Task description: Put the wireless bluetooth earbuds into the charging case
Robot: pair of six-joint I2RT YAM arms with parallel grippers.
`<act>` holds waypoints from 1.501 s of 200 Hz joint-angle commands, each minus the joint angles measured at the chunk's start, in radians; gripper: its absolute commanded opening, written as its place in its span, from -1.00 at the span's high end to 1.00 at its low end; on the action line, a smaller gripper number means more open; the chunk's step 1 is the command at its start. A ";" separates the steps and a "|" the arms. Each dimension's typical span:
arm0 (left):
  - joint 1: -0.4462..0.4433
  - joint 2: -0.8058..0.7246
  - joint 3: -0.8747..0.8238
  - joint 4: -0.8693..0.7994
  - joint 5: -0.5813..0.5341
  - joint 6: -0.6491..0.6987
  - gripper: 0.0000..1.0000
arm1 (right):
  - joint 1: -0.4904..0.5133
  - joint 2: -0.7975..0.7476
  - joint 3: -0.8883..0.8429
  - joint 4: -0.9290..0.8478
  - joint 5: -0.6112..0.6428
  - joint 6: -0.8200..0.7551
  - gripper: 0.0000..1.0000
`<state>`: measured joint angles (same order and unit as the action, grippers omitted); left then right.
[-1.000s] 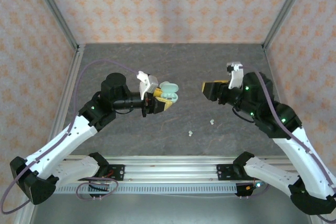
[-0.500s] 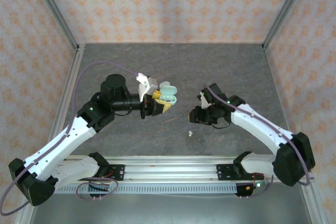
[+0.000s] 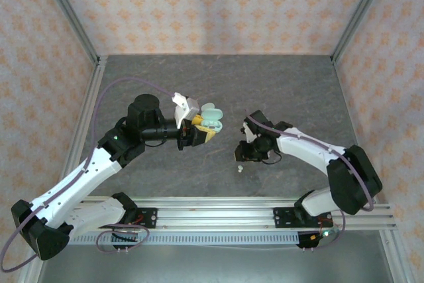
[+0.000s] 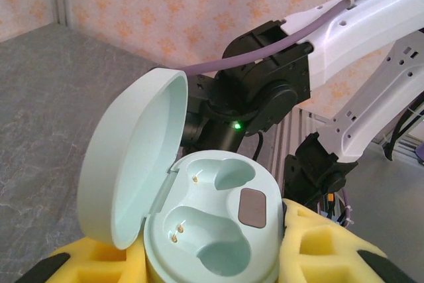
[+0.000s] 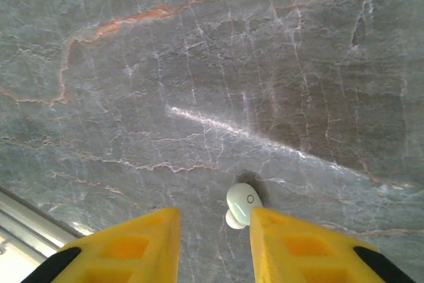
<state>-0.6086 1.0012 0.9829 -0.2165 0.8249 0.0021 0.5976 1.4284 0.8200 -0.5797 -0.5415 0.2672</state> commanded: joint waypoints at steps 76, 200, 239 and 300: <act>0.004 -0.031 -0.021 0.003 -0.029 0.020 0.41 | 0.031 0.083 -0.039 0.043 0.042 -0.038 0.32; 0.004 -0.050 -0.023 -0.020 -0.043 0.028 0.41 | 0.047 0.125 -0.044 0.054 0.046 0.019 0.55; 0.004 -0.050 -0.026 -0.023 -0.050 0.031 0.41 | 0.047 0.082 -0.014 0.017 0.047 0.057 0.70; 0.004 -0.038 -0.027 -0.016 -0.069 0.035 0.40 | 0.044 -0.027 0.085 -0.145 0.172 0.087 0.74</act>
<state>-0.6086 0.9707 0.9710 -0.2390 0.7761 0.0101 0.6388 1.4662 0.8558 -0.6315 -0.4679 0.3256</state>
